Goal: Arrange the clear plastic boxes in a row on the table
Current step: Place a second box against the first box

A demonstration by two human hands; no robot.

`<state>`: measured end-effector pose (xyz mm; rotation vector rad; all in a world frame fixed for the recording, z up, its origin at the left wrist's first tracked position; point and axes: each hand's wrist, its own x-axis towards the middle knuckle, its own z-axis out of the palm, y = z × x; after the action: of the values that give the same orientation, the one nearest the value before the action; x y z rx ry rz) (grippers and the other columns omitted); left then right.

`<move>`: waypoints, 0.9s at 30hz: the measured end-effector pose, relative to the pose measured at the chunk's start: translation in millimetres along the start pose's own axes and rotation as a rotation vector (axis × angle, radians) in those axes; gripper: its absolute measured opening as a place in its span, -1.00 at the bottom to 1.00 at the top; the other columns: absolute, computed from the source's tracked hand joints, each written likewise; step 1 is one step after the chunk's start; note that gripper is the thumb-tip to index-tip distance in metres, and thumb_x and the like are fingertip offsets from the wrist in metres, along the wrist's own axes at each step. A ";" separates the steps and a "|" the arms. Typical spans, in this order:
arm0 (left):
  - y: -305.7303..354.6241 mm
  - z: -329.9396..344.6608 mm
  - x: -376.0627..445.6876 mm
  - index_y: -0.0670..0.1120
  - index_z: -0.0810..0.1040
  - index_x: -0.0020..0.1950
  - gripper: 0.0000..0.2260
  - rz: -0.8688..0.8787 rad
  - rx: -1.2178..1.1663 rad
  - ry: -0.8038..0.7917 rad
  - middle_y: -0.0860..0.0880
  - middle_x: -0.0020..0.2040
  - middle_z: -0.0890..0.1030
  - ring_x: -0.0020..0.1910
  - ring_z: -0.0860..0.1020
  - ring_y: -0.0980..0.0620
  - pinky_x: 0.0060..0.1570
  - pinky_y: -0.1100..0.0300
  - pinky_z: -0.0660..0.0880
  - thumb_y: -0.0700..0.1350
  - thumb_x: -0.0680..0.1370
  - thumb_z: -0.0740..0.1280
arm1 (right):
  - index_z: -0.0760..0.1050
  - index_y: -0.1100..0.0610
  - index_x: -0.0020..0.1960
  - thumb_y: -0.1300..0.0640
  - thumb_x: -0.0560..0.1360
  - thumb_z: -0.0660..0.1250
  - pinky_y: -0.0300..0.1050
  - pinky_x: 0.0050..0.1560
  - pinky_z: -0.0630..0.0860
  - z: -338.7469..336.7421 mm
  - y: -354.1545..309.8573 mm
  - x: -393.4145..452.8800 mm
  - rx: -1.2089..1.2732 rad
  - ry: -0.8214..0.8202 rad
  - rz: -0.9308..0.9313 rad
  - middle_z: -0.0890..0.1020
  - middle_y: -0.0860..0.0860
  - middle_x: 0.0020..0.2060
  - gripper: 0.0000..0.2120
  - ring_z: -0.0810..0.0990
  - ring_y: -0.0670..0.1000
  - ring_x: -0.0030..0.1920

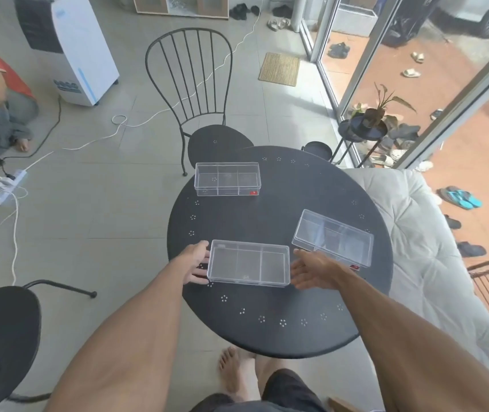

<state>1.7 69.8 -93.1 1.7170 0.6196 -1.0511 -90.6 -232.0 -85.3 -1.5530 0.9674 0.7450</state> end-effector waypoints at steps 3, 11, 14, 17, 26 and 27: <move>-6.9 0.1 -0.8 -0.16 0.57 0.08 -0.62 -0.005 -0.134 -0.008 -0.17 0.05 0.62 -0.03 0.65 -0.25 0.14 -0.23 0.61 0.10 0.68 0.11 | 0.59 0.39 0.21 -0.04 0.78 0.15 0.08 -0.16 0.64 9.9 -0.8 3.0 0.049 -0.008 -0.033 0.71 0.25 -0.08 -0.52 0.70 0.26 -0.15; 6.3 -16.6 11.7 -0.19 0.53 0.38 -0.59 0.113 -0.350 0.143 -0.13 0.16 0.58 -0.06 0.60 -0.15 0.10 -0.04 0.59 0.03 0.68 0.16 | 0.66 0.31 0.22 0.10 0.73 0.23 -0.03 -0.02 0.67 39.2 -39.7 23.7 0.244 0.063 -0.227 0.77 0.25 0.16 -0.67 0.74 0.14 -0.08; 15.8 -20.7 18.9 -0.18 0.55 0.36 -0.61 0.158 -0.413 0.187 -0.10 0.14 0.61 -0.09 0.61 -0.07 0.09 0.02 0.58 0.01 0.66 0.20 | 0.59 0.51 0.25 0.12 0.68 0.23 0.09 0.23 0.71 45.6 -57.4 35.4 0.236 0.083 -0.252 0.62 0.41 0.35 -0.56 0.75 0.37 0.12; 28.1 -24.2 26.3 -0.16 0.56 0.36 -0.62 0.187 -0.457 0.214 -0.10 0.23 0.61 -0.02 0.59 -0.07 0.09 0.06 0.55 0.01 0.65 0.21 | 0.28 0.59 0.45 0.13 0.61 0.22 0.29 0.53 0.48 51.5 -74.8 41.9 0.244 0.071 -0.268 0.40 0.47 0.44 -0.40 0.18 0.12 0.33; 65.4 -29.5 42.4 -0.04 0.57 0.30 -0.62 0.219 -0.522 0.175 -0.09 0.44 0.54 0.30 0.54 -0.12 0.16 0.10 0.49 0.11 0.56 0.31 | 0.69 0.32 0.14 -0.07 0.47 0.25 0.26 0.44 0.59 48.4 -111.1 64.4 0.075 0.158 -0.244 0.78 0.18 -0.08 -0.48 0.61 0.07 -0.09; 68.2 -29.5 43.7 -0.03 0.58 0.30 -0.61 0.220 -0.521 0.176 -0.09 0.44 0.55 0.30 0.55 -0.12 0.14 0.11 0.49 0.12 0.55 0.32 | 0.71 0.28 0.13 -0.08 0.49 0.26 0.23 0.43 0.61 47.9 -114.2 65.0 0.076 0.165 -0.247 0.78 0.16 -0.09 -0.50 0.62 0.07 -0.11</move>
<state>87.9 68.2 -94.3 1.3832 0.7228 -0.5255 42.4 -190.7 -97.6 -1.6493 0.8913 0.4079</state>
